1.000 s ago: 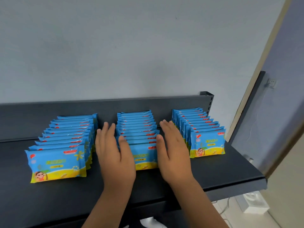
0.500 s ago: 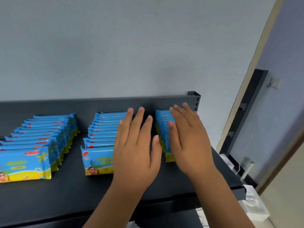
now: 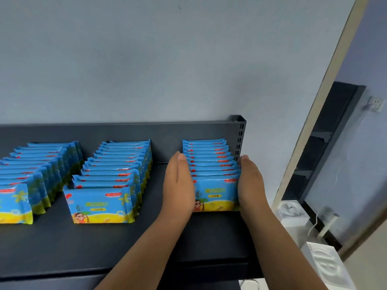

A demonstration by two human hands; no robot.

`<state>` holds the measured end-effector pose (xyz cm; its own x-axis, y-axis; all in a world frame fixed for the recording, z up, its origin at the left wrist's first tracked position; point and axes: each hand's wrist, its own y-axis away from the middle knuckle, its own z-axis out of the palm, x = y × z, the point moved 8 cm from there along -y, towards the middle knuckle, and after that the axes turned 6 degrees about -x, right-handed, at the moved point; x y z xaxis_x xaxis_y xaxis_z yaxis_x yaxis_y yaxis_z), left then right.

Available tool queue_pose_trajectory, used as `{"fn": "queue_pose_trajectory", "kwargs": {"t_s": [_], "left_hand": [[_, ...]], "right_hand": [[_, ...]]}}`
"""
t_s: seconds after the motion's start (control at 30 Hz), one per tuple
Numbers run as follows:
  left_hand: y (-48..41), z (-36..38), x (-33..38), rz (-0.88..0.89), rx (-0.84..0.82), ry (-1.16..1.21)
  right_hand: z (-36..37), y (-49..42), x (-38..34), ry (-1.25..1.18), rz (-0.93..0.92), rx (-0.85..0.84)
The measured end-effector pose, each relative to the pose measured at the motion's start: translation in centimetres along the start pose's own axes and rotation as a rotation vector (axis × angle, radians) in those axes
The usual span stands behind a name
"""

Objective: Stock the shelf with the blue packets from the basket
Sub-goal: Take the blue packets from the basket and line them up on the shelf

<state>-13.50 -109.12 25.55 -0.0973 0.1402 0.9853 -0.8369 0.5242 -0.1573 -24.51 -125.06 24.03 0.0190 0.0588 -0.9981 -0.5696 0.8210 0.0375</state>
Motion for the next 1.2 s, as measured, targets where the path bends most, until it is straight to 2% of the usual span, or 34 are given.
{"fn": "queue_pose_trajectory", "kwargs": {"t_s": [0.07, 0.13, 0.2, 0.57, 0.87, 1.2], "left_hand": [[-0.2, 0.4, -0.7, -0.167, 0.039, 0.200], [0.0, 1.1, -1.6, -0.335, 0.094, 0.422], [-0.2, 1.6, -1.9, -0.377, 0.097, 0.533], [-1.3, 1.3, -2.2, -0.308, -0.035, 0.362], [-1.9, 1.8, -2.6, -0.351, -0.072, 0.423], [-2.6, 1.3, -3.3, -0.334, -0.078, 0.422]], "right_hand": [[0.5, -0.4, 0.8, -0.093, 0.089, -0.044], [1.0, -0.8, 1.1, -0.135, 0.094, -0.072], [1.3, -1.0, 1.1, -0.166, 0.082, -0.097], [1.8, -1.4, 1.4, -0.218, 0.086, -0.153], [2.8, -1.5, 0.7, -0.203, 0.116, -0.219], [3.0, -1.7, 1.0, -0.183, 0.095, -0.199]]}}
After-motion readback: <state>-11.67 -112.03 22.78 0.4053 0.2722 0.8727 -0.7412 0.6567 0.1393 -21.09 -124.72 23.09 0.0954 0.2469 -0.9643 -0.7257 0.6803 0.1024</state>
